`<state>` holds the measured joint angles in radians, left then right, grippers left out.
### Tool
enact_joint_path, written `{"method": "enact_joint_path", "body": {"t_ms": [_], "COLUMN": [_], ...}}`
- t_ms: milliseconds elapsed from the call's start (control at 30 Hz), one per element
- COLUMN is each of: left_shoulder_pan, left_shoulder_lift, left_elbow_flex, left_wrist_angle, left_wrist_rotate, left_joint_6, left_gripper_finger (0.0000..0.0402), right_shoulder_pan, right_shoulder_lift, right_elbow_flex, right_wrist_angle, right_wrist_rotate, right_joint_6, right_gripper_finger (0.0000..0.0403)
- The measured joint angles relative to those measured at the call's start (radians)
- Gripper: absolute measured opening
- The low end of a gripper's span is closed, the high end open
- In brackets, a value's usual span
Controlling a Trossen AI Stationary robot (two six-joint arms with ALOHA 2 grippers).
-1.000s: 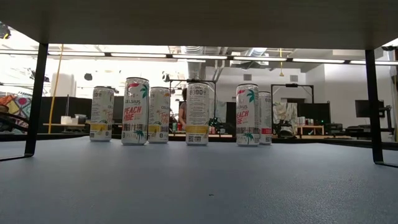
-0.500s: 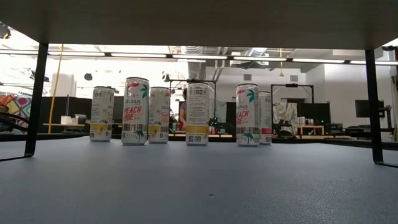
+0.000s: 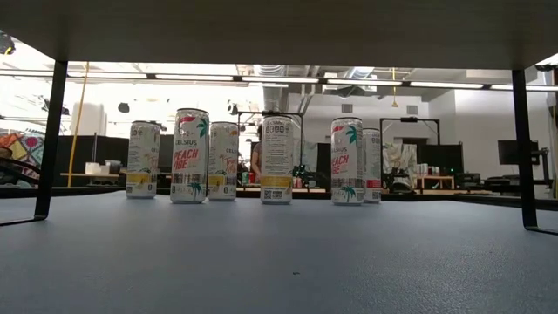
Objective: Place canned beverage on shelf
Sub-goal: Put the white blue soda can on the shelf aligned with the other white blue soda cans
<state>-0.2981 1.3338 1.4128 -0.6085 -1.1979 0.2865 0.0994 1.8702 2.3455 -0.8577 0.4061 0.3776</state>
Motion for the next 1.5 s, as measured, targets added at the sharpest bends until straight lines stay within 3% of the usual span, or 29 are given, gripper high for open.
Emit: {"method": "enact_joint_path", "body": {"t_ms": [300,500,700,933,1100,1233,1367,1500], "left_shoulder_pan": [-0.010,-0.018,-0.018,-0.017,-0.018,-0.018,-0.018,-0.022], "left_shoulder_lift": [-0.009,-0.046,-0.118,-0.269,-0.353,-0.377,-0.365,-0.345], "left_elbow_flex": [0.000,-0.003,-0.003,-0.002,-0.002,-0.001,-0.001,-0.001], "left_wrist_angle": [-0.086,-0.104,-0.112,-0.089,-0.040,0.014,0.020,0.013], "left_wrist_rotate": [0.035,0.118,0.276,0.617,0.934,1.111,1.328,1.420], "left_joint_6": [-0.078,-0.120,-0.170,-0.258,-0.284,-0.283,-0.229,-0.181], "left_gripper_finger": [0.0232,0.0232,0.0232,0.0232,0.0232,0.0234,0.0235,0.0236], "right_shoulder_pan": [0.006,0.015,0.043,0.126,0.166,0.173,0.170,0.177], "right_shoulder_lift": [-0.007,-0.017,-0.035,-0.073,-0.073,-0.059,-0.047,-0.045], "right_elbow_flex": [0.000,0.002,0.001,0.002,0.001,0.002,0.000,0.000], "right_wrist_angle": [-0.030,-0.043,-0.143,-0.148,-0.076,0.025,0.126,0.181], "right_wrist_rotate": [-0.037,-0.108,-0.180,-0.192,-0.187,-0.189,-0.265,-0.323], "right_joint_6": [-0.228,-0.320,-0.435,-0.558,-0.644,-0.722,-0.818,-0.845], "right_gripper_finger": [0.0252,0.0260,0.0261,0.0261,0.0261,0.0261,0.0261,0.0261]}}
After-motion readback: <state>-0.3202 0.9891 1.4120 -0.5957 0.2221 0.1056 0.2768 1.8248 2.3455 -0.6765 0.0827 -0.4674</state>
